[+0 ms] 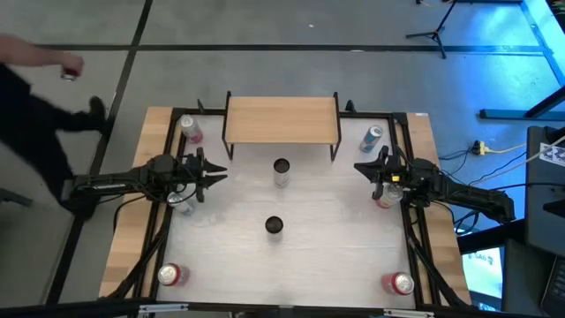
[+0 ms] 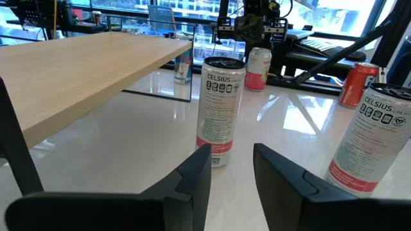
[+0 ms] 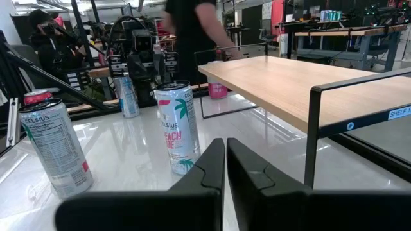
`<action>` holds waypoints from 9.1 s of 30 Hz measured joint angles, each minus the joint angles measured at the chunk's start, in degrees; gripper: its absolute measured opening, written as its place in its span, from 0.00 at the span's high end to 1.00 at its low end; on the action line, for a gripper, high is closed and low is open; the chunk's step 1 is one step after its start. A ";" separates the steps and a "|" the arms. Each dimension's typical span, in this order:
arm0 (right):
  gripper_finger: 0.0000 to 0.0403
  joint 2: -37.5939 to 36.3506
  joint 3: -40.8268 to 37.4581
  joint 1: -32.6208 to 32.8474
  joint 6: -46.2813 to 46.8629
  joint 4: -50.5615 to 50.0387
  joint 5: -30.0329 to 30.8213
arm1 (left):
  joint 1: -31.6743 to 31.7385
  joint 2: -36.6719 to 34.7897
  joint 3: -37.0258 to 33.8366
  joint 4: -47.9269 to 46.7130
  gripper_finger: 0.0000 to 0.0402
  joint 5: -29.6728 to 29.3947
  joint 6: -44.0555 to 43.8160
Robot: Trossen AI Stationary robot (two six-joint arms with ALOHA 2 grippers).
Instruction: Place canned beverage on shelf
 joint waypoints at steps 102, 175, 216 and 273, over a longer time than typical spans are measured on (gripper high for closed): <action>0.19 77.96 67.69 -32.26 4.37 -68.24 13.78 | 0.00 0.02 0.07 34.33 0.73 -6.17 29.42; 0.43 100.01 126.68 -20.44 -1.58 -80.50 11.96 | -0.02 0.00 0.07 33.92 0.73 -7.90 29.55; 0.21 112.54 133.07 -24.76 -7.97 -86.65 9.80 | 0.00 0.00 0.07 33.03 0.73 -7.70 29.49; 0.31 80.67 60.40 1.53 -16.17 -9.63 -8.47 | 0.00 29.96 12.29 22.92 0.45 -9.29 19.30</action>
